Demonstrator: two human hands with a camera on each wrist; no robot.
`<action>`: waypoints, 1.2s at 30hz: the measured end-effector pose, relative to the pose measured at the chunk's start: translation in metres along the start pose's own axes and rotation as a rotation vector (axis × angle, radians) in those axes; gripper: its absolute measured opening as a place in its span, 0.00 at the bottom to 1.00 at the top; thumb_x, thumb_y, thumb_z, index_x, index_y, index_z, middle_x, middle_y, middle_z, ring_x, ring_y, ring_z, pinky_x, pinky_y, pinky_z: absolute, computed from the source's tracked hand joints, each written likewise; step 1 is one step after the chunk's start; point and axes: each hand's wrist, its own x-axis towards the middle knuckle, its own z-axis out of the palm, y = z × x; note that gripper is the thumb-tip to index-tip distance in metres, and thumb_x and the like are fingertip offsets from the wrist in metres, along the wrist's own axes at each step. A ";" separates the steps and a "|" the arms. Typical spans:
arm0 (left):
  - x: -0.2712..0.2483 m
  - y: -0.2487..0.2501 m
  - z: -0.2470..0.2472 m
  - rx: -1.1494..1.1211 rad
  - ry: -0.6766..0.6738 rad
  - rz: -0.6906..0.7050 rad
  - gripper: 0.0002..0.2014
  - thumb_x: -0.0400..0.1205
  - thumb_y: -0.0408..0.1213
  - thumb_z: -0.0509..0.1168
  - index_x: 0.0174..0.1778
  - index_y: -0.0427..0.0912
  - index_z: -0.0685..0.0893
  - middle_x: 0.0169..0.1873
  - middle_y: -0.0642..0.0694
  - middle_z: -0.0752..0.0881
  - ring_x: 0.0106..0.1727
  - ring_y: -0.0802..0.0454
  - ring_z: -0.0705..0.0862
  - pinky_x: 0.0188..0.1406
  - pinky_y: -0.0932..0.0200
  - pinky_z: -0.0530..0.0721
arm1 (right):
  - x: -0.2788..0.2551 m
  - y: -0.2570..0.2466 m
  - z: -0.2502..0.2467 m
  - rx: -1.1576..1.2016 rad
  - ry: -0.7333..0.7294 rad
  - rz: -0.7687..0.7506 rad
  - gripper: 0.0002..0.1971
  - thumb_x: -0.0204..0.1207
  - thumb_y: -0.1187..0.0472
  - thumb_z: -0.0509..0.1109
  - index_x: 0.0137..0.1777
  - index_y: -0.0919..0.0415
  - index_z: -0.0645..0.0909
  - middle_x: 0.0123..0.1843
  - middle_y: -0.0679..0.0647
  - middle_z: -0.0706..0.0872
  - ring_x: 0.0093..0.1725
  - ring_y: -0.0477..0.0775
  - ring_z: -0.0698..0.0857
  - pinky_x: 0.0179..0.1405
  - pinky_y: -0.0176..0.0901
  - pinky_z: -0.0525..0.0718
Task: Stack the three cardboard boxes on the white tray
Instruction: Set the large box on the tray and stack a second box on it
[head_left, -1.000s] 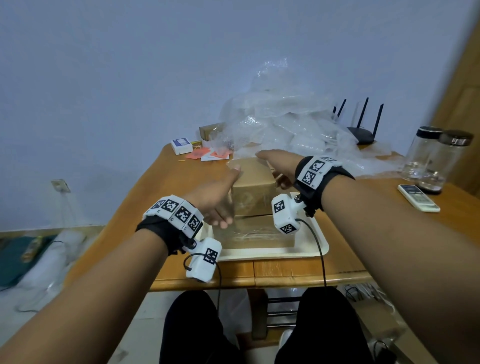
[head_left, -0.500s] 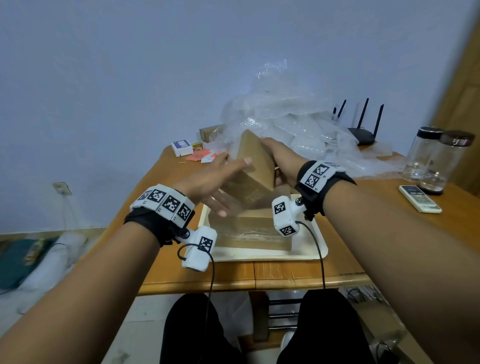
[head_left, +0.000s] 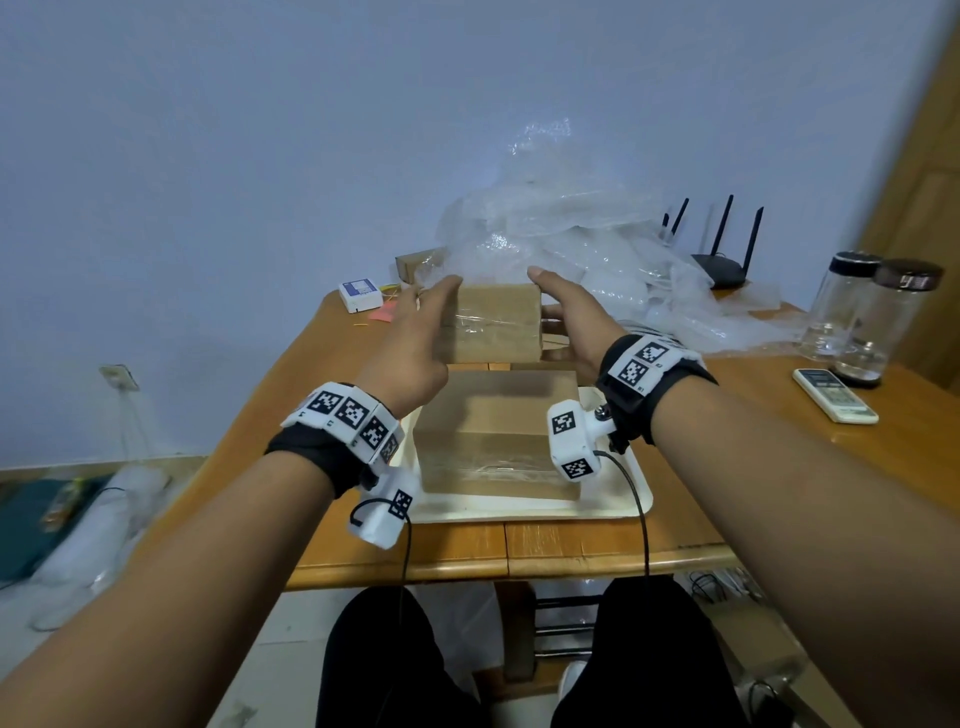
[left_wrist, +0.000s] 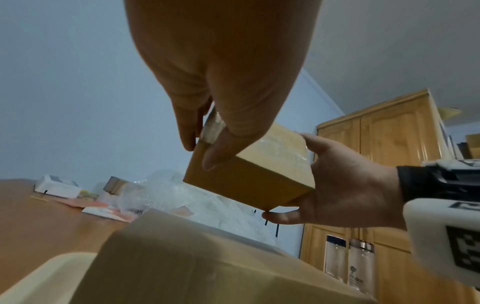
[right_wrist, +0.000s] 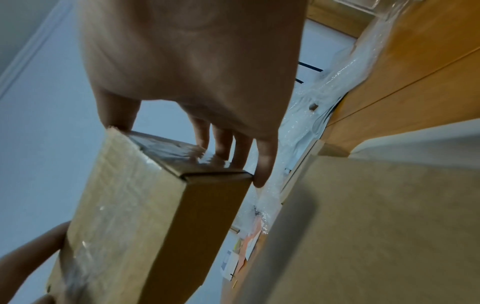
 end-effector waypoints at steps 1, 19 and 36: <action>0.000 -0.001 0.002 -0.011 -0.018 0.007 0.49 0.75 0.17 0.65 0.90 0.53 0.57 0.80 0.38 0.67 0.77 0.39 0.72 0.57 0.63 0.70 | -0.001 0.002 -0.001 0.002 -0.014 0.004 0.26 0.75 0.39 0.70 0.61 0.60 0.83 0.49 0.57 0.83 0.49 0.59 0.79 0.50 0.54 0.80; -0.014 0.001 0.029 -0.314 0.041 -0.074 0.35 0.84 0.57 0.69 0.84 0.44 0.72 0.80 0.46 0.76 0.79 0.51 0.75 0.72 0.59 0.72 | -0.006 0.037 -0.008 -0.183 0.041 0.011 0.17 0.70 0.42 0.69 0.50 0.54 0.81 0.56 0.58 0.85 0.56 0.58 0.85 0.64 0.56 0.82; -0.002 0.003 0.039 -0.735 -0.101 -0.521 0.19 0.88 0.57 0.54 0.41 0.50 0.80 0.33 0.48 0.85 0.41 0.48 0.84 0.50 0.50 0.78 | -0.013 0.047 -0.012 -0.098 -0.046 0.073 0.13 0.85 0.43 0.62 0.47 0.49 0.82 0.44 0.54 0.85 0.49 0.58 0.84 0.53 0.49 0.79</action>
